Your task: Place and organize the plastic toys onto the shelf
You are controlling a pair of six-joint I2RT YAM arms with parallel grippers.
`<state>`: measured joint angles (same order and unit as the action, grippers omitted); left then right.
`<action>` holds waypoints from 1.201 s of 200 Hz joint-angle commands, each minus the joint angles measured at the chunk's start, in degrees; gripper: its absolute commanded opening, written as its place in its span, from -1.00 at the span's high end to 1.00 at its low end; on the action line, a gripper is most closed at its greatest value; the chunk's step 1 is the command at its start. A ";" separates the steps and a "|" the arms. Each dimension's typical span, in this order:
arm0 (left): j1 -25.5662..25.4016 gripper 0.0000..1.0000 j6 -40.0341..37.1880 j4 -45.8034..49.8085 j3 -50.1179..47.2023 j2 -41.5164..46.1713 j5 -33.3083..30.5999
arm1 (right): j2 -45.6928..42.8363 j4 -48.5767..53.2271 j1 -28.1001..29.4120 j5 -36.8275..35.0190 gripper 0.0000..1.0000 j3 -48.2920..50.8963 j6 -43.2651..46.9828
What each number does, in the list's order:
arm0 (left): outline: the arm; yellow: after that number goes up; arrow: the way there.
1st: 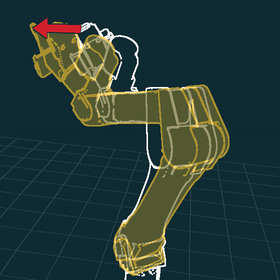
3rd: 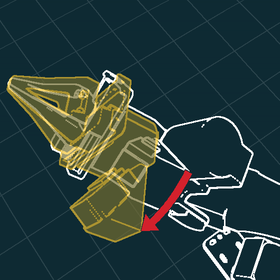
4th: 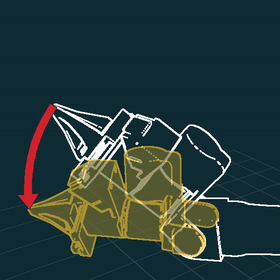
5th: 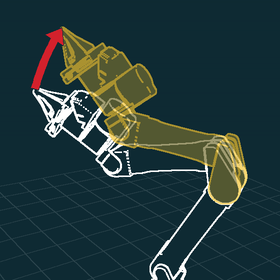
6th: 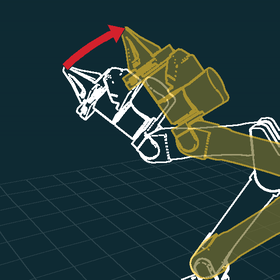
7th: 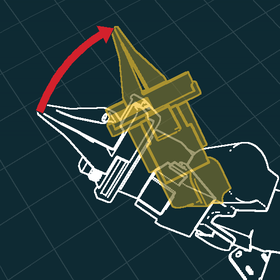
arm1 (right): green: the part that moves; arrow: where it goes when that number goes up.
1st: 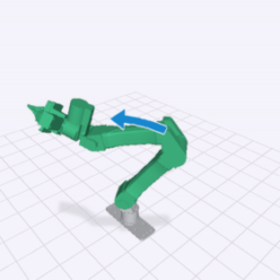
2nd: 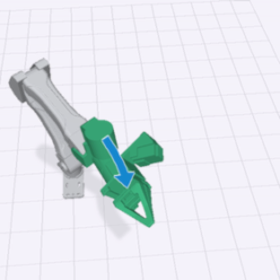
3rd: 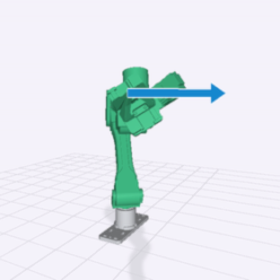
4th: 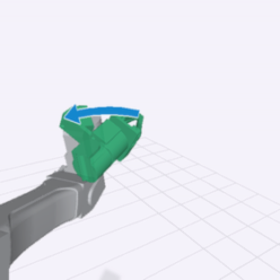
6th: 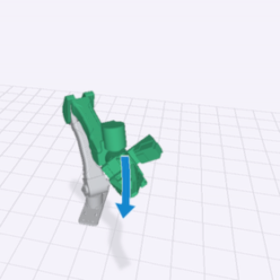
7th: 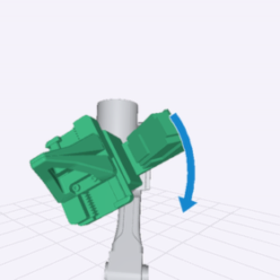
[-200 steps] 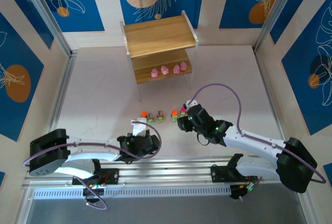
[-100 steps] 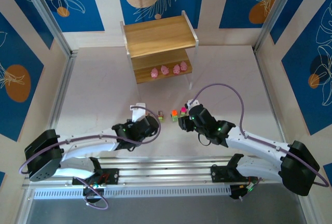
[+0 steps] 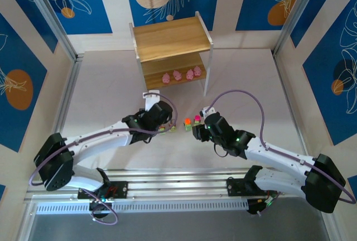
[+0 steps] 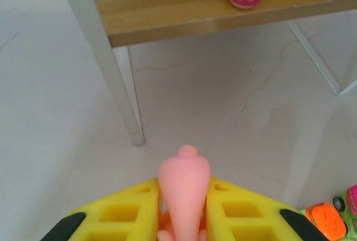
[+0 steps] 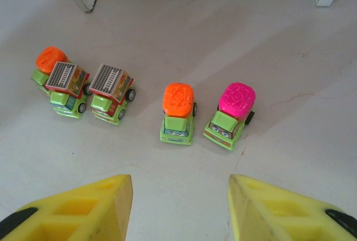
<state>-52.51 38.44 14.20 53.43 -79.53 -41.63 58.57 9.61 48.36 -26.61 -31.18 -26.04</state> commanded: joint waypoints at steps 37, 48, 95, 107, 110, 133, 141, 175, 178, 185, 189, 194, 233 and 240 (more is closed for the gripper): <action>3.70 0.56 -3.91 0.06 8.07 -4.60 1.57 | -0.98 0.41 -0.45 0.40 0.03 -1.79 -0.68; 4.31 0.56 -4.20 0.32 9.28 -5.16 1.47 | -0.95 0.44 -0.54 0.42 0.03 -1.76 -0.75; 6.90 0.55 -5.11 0.42 12.78 -6.75 2.14 | -1.05 0.43 -0.66 0.62 0.02 -1.75 -0.87; 7.43 0.55 -5.44 0.32 13.55 -7.20 2.37 | -1.05 0.49 -0.73 0.66 0.03 -1.78 -1.01; 7.58 0.55 -5.62 0.35 13.81 -7.36 2.49 | -1.08 0.47 -0.70 0.65 0.02 -1.74 -0.95; 8.83 0.55 -6.77 0.52 15.54 -8.53 3.16 | -1.17 0.52 -0.73 0.65 0.02 -1.68 -0.94; 9.22 0.55 -7.11 0.49 15.94 -8.95 3.38 | -1.25 0.54 -0.72 0.60 0.02 -1.66 -0.95; 10.45 0.54 -7.51 0.45 17.40 -10.70 3.96 | -1.26 0.53 -0.81 0.77 0.02 -1.69 -0.96; 10.55 0.54 -7.44 0.40 17.49 -10.85 4.06 | -1.26 0.52 -0.81 0.77 0.02 -1.65 -0.99; 10.79 0.54 -7.43 0.21 17.72 -11.28 4.25 | -1.26 0.51 -0.81 0.86 0.02 -1.66 -0.97; 10.87 0.54 -7.35 0.11 17.83 -11.47 4.26 | -1.24 0.50 -0.88 0.85 0.02 -1.61 -0.94; 11.03 0.54 -7.37 0.13 18.00 -11.88 4.24 | -1.16 0.51 -0.89 0.91 0.03 -1.63 -0.94; 11.79 0.54 -6.98 -0.96 19.03 -14.28 4.51 | -0.47 0.37 -1.08 1.99 0.02 -1.80 -0.87; 11.82 0.54 -6.86 -1.18 19.16 -14.69 4.54 | -0.32 0.47 -1.07 1.94 0.02 -1.92 -0.85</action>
<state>-41.60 32.40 14.09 70.52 -92.71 -37.85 58.37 9.72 47.59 -26.30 -31.18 -26.26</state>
